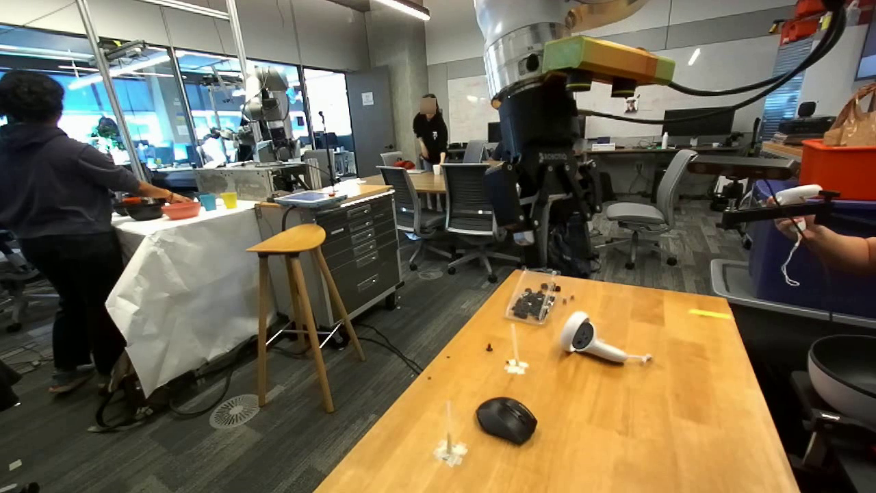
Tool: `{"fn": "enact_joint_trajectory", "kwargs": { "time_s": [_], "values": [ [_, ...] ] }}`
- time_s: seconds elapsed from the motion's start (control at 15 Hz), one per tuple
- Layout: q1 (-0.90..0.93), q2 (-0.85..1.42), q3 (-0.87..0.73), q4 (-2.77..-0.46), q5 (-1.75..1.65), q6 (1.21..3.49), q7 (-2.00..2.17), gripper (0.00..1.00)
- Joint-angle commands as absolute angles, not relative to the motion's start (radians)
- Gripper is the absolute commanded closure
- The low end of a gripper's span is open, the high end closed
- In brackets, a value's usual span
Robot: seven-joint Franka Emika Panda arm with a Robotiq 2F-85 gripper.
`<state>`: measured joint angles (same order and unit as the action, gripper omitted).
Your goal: Press on the mouse
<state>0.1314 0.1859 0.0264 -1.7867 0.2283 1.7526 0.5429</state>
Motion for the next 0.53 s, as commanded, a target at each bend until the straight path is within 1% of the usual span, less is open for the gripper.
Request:
{"fn": "enact_joint_trajectory", "kwargs": {
  "time_s": [0.0, 0.27, 0.33, 0.47],
  "values": [
    [0.120, 0.167, 0.039, -1.774, 0.224, 1.703, 0.496, 0.00],
    [0.121, 0.165, 0.034, -1.769, 0.183, 1.641, 0.472, 0.00],
    [0.122, 0.180, 0.036, -1.784, 0.207, 1.690, 0.489, 0.00],
    [0.122, 0.180, 0.036, -1.783, 0.196, 1.675, 0.488, 0.00]
  ]
}}
